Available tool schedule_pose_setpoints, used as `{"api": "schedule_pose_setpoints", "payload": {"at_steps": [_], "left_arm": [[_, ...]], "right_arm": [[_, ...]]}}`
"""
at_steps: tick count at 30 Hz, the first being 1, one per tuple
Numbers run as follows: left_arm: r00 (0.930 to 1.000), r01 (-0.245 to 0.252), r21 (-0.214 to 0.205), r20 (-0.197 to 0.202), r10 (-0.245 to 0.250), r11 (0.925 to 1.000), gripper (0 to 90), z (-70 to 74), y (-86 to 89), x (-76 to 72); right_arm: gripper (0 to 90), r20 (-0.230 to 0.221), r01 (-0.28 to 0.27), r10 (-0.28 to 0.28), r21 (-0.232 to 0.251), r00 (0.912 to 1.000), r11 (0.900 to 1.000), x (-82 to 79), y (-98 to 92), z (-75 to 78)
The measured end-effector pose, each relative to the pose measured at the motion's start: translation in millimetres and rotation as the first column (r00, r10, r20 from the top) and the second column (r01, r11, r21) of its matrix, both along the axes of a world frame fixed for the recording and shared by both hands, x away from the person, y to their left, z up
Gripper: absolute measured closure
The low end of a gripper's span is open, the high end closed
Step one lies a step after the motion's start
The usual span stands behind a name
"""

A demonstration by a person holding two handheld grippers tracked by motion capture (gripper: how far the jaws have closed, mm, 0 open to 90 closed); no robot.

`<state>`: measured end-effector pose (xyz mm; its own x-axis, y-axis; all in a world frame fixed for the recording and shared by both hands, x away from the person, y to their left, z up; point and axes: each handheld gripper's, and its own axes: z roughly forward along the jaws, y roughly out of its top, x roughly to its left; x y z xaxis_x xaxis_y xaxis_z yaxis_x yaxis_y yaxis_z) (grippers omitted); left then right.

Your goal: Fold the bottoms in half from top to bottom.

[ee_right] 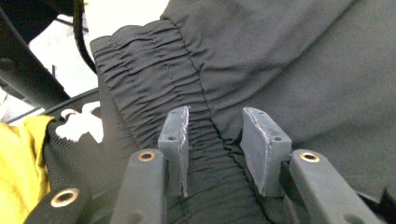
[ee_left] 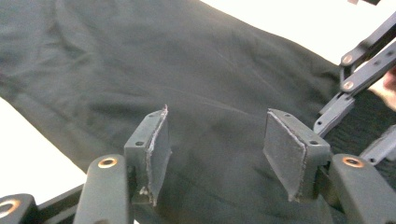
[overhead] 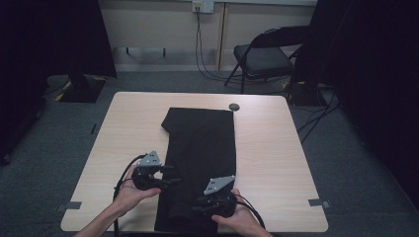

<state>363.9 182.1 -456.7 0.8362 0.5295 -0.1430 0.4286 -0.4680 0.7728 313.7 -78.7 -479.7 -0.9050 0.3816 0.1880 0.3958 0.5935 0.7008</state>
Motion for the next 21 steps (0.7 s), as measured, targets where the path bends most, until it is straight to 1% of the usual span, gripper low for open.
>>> {"api": "schedule_pose_setpoints", "payload": {"at_steps": [2, 3, 4, 5, 7, 8, 9, 10, 11, 12, 14, 15, 16, 17, 18, 19, 20, 21], "left_arm": [[0.9999, 0.005, 0.06, 0.009, -0.005, 0.9982, 42.3, -4.9, -2.4, 1.4], [1.0, 0.007, 0.072, -0.008, -0.006, 0.9974, 44.5, -8.2, -2.3, 2.6], [0.9996, 0.011, 0.077, -0.026, -0.009, 0.997, 44.9, -11.9, -1.9, 3.7], [0.9991, 0.02, 0.096, -0.04, -0.016, 0.9952, 44.7, -15.6, -1.9, 4.1], [0.9981, 0.024, 0.137, -0.059, -0.016, 0.9902, 44.5, -23.4, -4.0, 3.5], [0.998, 0.03, 0.16, -0.059, -0.021, 0.9866, 44.3, -27.0, -5.7, 3.2], [0.9991, 0.026, 0.153, -0.037, -0.021, 0.9879, 44.0, -28.4, -6.0, 2.0], [0.9991, 0.022, 0.15, -0.039, -0.016, 0.9885, 43.8, -28.5, -5.8, 1.6], [0.9992, 0.022, 0.15, -0.036, -0.017, 0.9885, 43.8, -28.8, -5.2, 1.2], [0.9993, 0.023, 0.148, -0.031, -0.018, 0.9887, 43.8, -29.2, -5.0, 0.6], [0.9994, 0.022, 0.147, -0.031, -0.017, 0.9889, 43.9, -29.4, -5.1, -1.4], [0.9994, 0.025, 0.149, -0.029, -0.02, 0.9886, 44.0, -29.4, -5.6, -2.9], [0.9991, 0.033, 0.15, -0.032, -0.029, 0.9882, 44.7, -29.1, -6.0, -4.6], [0.9987, 0.038, 0.14, -0.041, -0.032, 0.9894, 45.9, -29.0, -6.4, -6.8], [0.9983, 0.041, 0.135, -0.045, -0.036, 0.99, 46.3, -29.0, -6.8, -8.5], [0.9973, 0.06, 0.133, -0.051, -0.054, 0.9893, 47.0, -28.8, -8.0, -12.0], [0.9968, 0.069, 0.138, -0.05, -0.063, 0.988, 48.8, -28.0, -9.0, -14.4], [0.995, 0.082, 0.13, -0.068, -0.074, 0.9881, 55.0, -27.5, -10.3, -17.4]], "right_arm": [[52.9, 0.017, 0.007, -0.007, -0.004, 0.9998, 1.0, 0.1, -0.3, 4.7], [50.8, 0.025, 0.019, -0.019, 0.003, 0.9995, 0.9998, 1.8, -1.8, 8.2], [50.8, 0.036, 0.042, -0.042, 0.023, 0.9984, 0.9989, 5.2, -4.4, 11.7], [51.4, 0.039, 0.066, -0.067, 0.04, 0.997, 0.997, 10.5, -7.7, 15.4], [52.3, 0.063, 0.128, -0.13, 0.047, 0.9895, 0.9907, 23.5, -14.5, 21.3], [51.9, 0.07, 0.16, -0.164, 0.052, 0.984, 0.9857, 31.5, -17.9, 22.7], [51.3, 0.077, 0.188, -0.192, 0.049, 0.9784, 0.9809, 39.7, -21.0, 22.5], [50.3, 0.086, 0.229, -0.231, 0.039, 0.9691, 0.9727, 49.8, -24.3, 20.3], [48.4, 0.082, 0.26, -0.261, 0.026, 0.9617, 0.9652, 57.4, -25.7, 16.7], [48.3, 0.078, 0.281, -0.281, 0.012, 0.9566, 0.9597, 63.8, -26.3, 12.4], [45.9, 0.074, 0.302, -0.301, -0.005, 0.9507, 0.9532, 71.1, -25.0, 4.7], [45.7, 0.071, 0.298, -0.296, -0.018, 0.9525, 0.9544, 73.8, -23.4, 0.9], [45.6, 0.078, 0.298, -0.294, -0.035, 0.9525, 0.954, 74.7, -21.4, -2.4], [44.6, 0.079, 0.296, -0.291, -0.048, 0.9533, 0.9541, 75.2, -19.9, -5.5], [42.6, 0.083, 0.291, -0.287, -0.05, 0.9544, 0.9553, 74.1, -18.8, -7.1], [42.5, 0.086, 0.288, -0.282, -0.059, 0.9554, 0.9559, 73.1, -18.2, -7.0], [41.6, 0.095, 0.279, -0.272, -0.07, 0.9576, 0.9578, 70.8, -17.5, -6.9], [41.5, 0.098, 0.269, -0.261, -0.077, 0.9603, 0.96, 69.1, -17.3, -6.8]]}}
